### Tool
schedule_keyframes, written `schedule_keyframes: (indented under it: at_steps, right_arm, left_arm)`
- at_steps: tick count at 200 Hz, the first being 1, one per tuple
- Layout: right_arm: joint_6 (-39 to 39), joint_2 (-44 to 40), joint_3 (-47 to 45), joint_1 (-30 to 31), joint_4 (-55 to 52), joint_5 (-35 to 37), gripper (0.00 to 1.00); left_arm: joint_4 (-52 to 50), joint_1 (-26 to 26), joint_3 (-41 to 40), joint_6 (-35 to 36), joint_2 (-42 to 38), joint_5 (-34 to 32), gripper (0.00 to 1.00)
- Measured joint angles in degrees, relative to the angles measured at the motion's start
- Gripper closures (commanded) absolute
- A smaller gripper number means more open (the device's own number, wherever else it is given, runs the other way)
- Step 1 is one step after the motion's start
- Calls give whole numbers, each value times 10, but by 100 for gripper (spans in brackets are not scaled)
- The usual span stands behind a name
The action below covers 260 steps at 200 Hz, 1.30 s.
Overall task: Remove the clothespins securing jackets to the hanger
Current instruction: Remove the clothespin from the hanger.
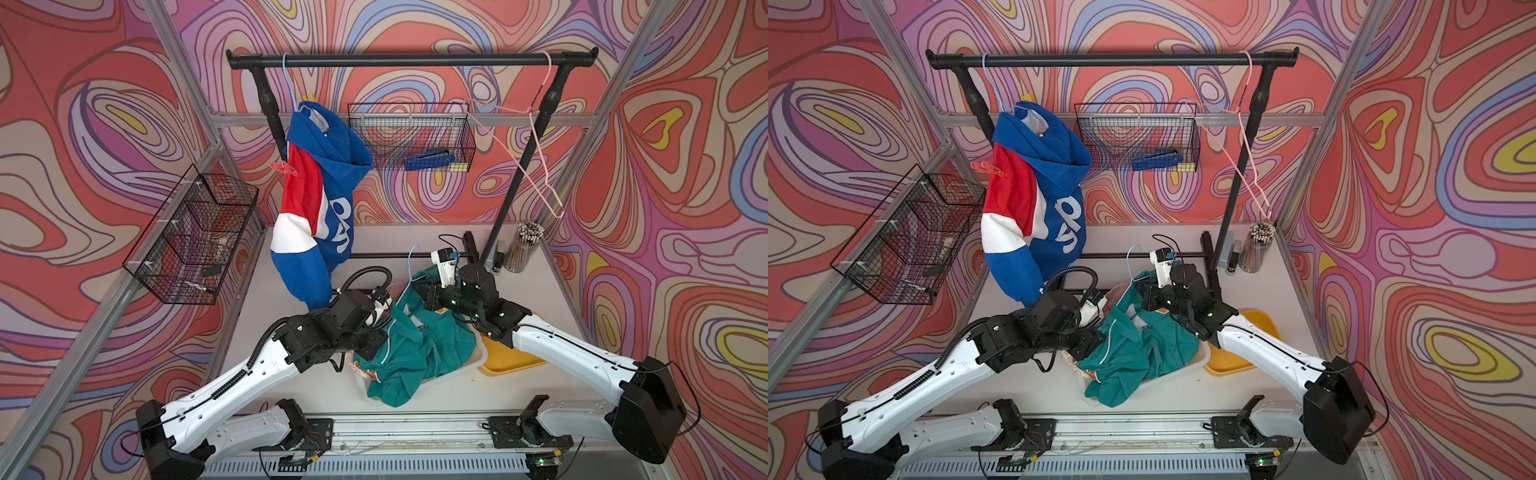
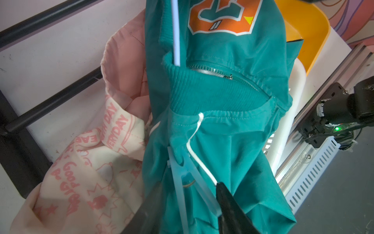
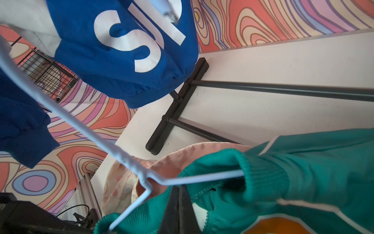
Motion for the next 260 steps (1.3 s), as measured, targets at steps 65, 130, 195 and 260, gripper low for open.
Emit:
schedule_keyframes:
  at_steps: [65, 130, 195, 260]
  right_arm:
    - [0, 0, 0, 0, 0, 0, 100]
    - [0, 0, 0, 0, -1, 0, 100]
    - [-3, -10, 0, 0, -15, 6, 95]
    - [-70, -115, 23, 13, -104, 66, 40]
  left_arm:
    - [-2, -6, 9, -3, 9, -14, 82]
    - [-36, -6, 48, -39, 9, -16, 100]
    - [-90, -7, 94, -71, 19, -22, 100]
    - [-133, 2, 175, -64, -5, -6, 100]
